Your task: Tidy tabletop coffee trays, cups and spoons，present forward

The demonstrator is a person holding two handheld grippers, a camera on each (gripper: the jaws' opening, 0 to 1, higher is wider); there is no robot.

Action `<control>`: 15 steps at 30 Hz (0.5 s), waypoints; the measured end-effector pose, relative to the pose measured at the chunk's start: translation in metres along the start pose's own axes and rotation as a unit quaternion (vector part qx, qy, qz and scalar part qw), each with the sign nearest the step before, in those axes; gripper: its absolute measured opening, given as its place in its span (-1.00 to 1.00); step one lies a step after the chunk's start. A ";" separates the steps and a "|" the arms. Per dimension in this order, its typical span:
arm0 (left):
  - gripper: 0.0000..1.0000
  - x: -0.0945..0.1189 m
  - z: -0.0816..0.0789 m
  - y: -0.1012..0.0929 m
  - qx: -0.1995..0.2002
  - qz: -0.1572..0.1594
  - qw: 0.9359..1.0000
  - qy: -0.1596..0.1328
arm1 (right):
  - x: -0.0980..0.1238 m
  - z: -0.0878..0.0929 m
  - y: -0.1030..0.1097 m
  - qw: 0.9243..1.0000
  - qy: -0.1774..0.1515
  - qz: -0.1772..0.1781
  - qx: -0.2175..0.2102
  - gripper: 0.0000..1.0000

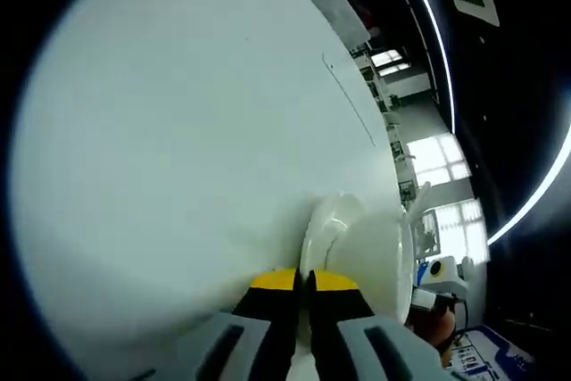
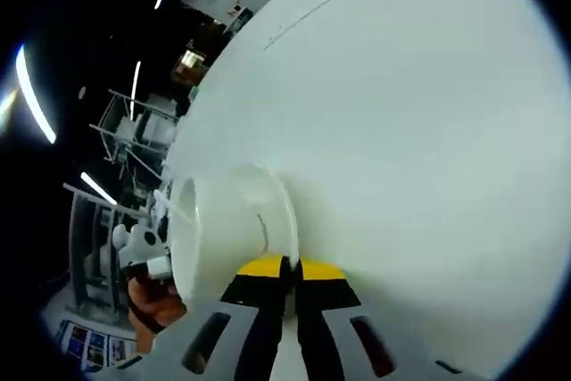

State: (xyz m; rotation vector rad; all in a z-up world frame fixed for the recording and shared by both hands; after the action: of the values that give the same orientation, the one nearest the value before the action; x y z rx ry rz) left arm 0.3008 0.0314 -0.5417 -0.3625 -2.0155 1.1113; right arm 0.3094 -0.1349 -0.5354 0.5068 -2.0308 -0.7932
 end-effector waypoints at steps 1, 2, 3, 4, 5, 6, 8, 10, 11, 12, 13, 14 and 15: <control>-0.89 0.000 -0.001 0.000 0.001 0.000 1.000 -0.003 | 0.000 -0.001 0.001 1.000 -0.001 0.001 0.004 -0.91; -0.89 0.000 -0.003 -0.001 -0.001 0.000 1.000 -0.004 | -0.002 -0.002 0.003 1.000 -0.001 0.002 0.006 -0.91; -0.89 0.001 -0.005 0.000 0.000 -0.001 1.000 -0.004 | -0.004 -0.003 0.004 1.000 0.004 0.002 0.008 -0.91; -0.89 0.001 -0.008 0.000 0.003 0.000 1.000 -0.004 | -0.004 -0.004 0.005 1.000 0.004 0.000 0.006 -0.91; -0.89 0.002 -0.010 0.000 0.005 0.000 1.000 -0.004 | -0.006 -0.006 0.007 1.000 0.001 -0.003 0.003 -0.91; -0.89 0.003 -0.013 -0.001 0.005 0.001 1.000 -0.007 | -0.007 -0.008 0.010 1.000 0.001 -0.006 0.003 -0.91; -0.89 0.005 -0.020 -0.003 0.005 0.002 1.000 -0.011 | -0.010 -0.012 0.014 1.000 -0.001 -0.009 0.002 -0.91; -0.89 0.004 -0.031 -0.004 0.005 0.000 1.000 -0.017 | -0.016 -0.017 0.020 1.000 -0.002 -0.014 0.003 -0.91; -0.89 0.004 -0.035 -0.004 0.006 0.000 1.000 -0.021 | -0.019 -0.021 0.022 1.000 -0.004 -0.015 0.003 -0.91; -0.89 0.003 -0.039 -0.004 0.007 -0.001 1.000 -0.022 | -0.022 -0.024 0.025 1.000 -0.004 -0.017 0.003 -0.92; -0.89 0.003 -0.043 -0.004 0.008 -0.002 1.000 -0.023 | -0.025 -0.029 0.029 1.000 -0.007 -0.018 0.007 -0.92; -0.89 0.003 -0.047 -0.004 0.008 -0.001 1.000 -0.028 | -0.028 -0.033 0.032 1.000 -0.010 -0.019 0.008 -0.92; -0.89 0.002 -0.053 -0.005 0.008 -0.002 0.999 -0.031 | -0.032 -0.037 0.035 1.000 -0.010 -0.021 0.010 -0.92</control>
State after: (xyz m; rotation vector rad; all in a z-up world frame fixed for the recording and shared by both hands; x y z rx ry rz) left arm 0.3399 0.0606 -0.5209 -0.3202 -2.0580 1.1495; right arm 0.3561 -0.1035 -0.5142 0.5559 -2.0543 -0.8077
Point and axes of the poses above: the point that each gripper's makers call its tool centre point, and the gripper's own axes: x roughly backward along the fingers, y roughly to its left, z roughly out of its underside, the point moved 4 cm from there along x, roughly backward along the fingers, and after that the axes turned 11 degrees about -y, right-handed, at the moved point
